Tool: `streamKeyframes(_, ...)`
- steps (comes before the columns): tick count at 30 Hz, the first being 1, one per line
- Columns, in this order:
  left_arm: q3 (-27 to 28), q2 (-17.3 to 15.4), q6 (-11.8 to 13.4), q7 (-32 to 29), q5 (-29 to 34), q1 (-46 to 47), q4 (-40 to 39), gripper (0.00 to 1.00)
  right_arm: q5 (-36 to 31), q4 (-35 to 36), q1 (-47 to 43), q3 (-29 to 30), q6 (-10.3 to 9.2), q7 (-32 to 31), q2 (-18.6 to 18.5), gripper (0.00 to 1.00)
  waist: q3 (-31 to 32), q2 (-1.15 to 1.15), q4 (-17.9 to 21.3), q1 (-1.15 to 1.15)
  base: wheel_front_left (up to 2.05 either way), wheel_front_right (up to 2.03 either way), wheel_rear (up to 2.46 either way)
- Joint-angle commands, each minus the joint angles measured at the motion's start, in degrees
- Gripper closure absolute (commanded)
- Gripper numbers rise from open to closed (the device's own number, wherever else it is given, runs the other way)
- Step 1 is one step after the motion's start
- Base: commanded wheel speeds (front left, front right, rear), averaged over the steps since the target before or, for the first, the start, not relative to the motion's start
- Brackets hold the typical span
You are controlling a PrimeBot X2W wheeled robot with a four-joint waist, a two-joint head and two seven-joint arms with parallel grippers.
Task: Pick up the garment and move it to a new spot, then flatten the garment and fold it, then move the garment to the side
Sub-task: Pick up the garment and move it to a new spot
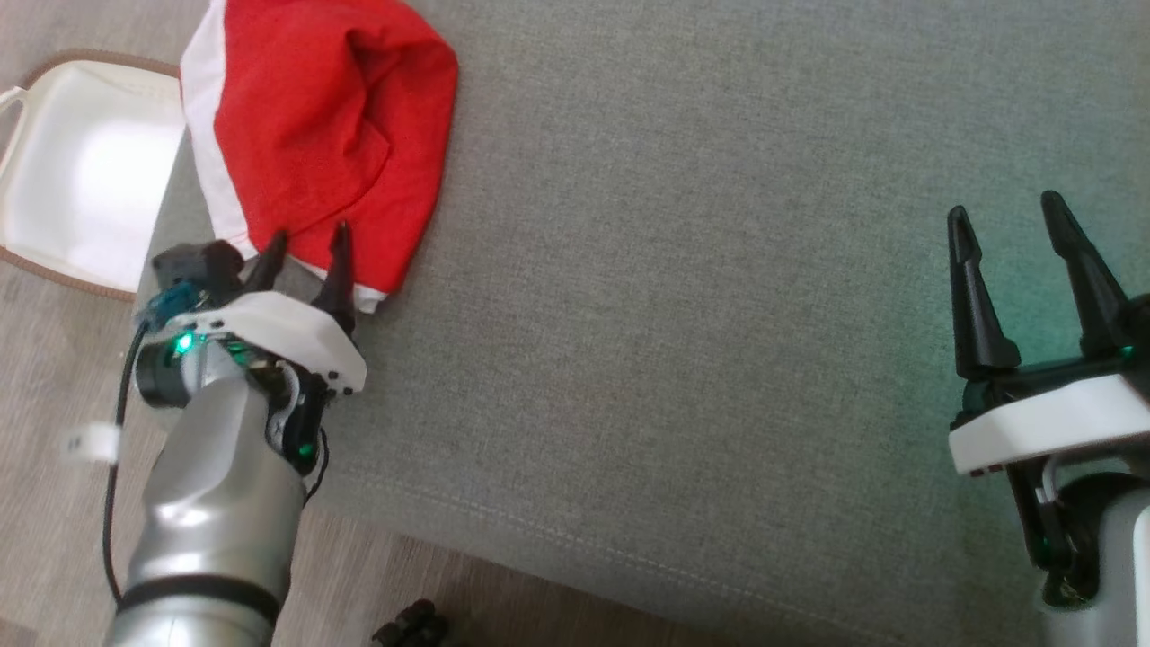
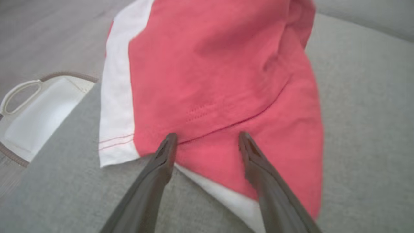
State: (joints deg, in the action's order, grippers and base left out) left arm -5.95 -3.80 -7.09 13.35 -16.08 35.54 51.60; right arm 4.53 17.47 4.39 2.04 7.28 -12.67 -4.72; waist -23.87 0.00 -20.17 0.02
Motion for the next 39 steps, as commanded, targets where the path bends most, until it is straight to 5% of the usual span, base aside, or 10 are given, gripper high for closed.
streamKeyframes(1, 0.98, -2.45, -0.13, -0.97, -0.82, 2.78, 2.01, 0.00, -0.16, 2.39, 1.68, -1.81, 0.21, -0.25, -0.65, 0.00, -0.36, 0.00, 0.18, -0.02, 0.00, 0.00, 0.00)
streamKeyframes(6, -0.75, -2.91, -0.35, -3.92, -3.07, 6.69, 10.31, 0.00, 0.51, 1.95, 2.09, -1.96, 0.21, -0.10, -0.50, 0.00, -0.04, 0.00, 0.73, -0.02, 0.00, 0.00, 0.00)
streamKeyframes(7, -1.46, -3.01, -0.36, -3.95, -3.40, 7.11, 11.06, 0.06, 0.68, 1.81, 2.07, -1.86, 0.21, 0.00, -0.42, 0.00, 0.10, 0.00, 0.80, -0.02, 0.00, 0.00, 0.00)
streamKeyframes(8, -2.19, -3.17, -0.37, -3.88, -3.67, 7.39, 11.67, 0.64, 0.80, 1.68, 2.02, -1.77, 0.21, 0.11, -0.36, 0.00, 0.25, 0.00, 0.85, -0.02, 0.00, 0.00, 0.00)
streamKeyframes(9, -2.82, -3.31, -0.37, -3.48, -4.08, 7.58, 12.01, 1.00, 0.96, 1.54, 1.97, -1.63, 0.21, 0.28, -0.27, 0.00, 0.48, 0.00, 0.90, -0.02, 0.00, 0.00, 0.00)
streamKeyframes(17, -4.19, -6.15, 0.69, 1.36, -2.96, 8.19, 9.43, 1.00, 1.47, 0.96, 0.99, -0.41, 0.21, 1.68, 0.26, 0.00, 3.41, 0.00, 0.62, -0.02, 0.00, 0.00, 0.00)
streamKeyframes(28, -0.68, -8.25, 6.42, 1.63, 3.70, -7.34, -26.85, 1.00, 3.56, -1.20, -2.20, -0.23, 0.21, 5.00, 1.43, 0.00, 13.35, 0.00, 2.10, -0.02, 0.00, 0.00, 0.00)
streamKeyframes(39, -5.90, -5.38, 6.20, -1.80, 3.95, -18.32, -43.48, 1.00, 4.66, -1.63, -4.02, -0.97, 0.21, 6.34, 1.80, 0.00, 15.61, 0.00, 10.19, -0.02, 0.00, 0.00, 0.00)
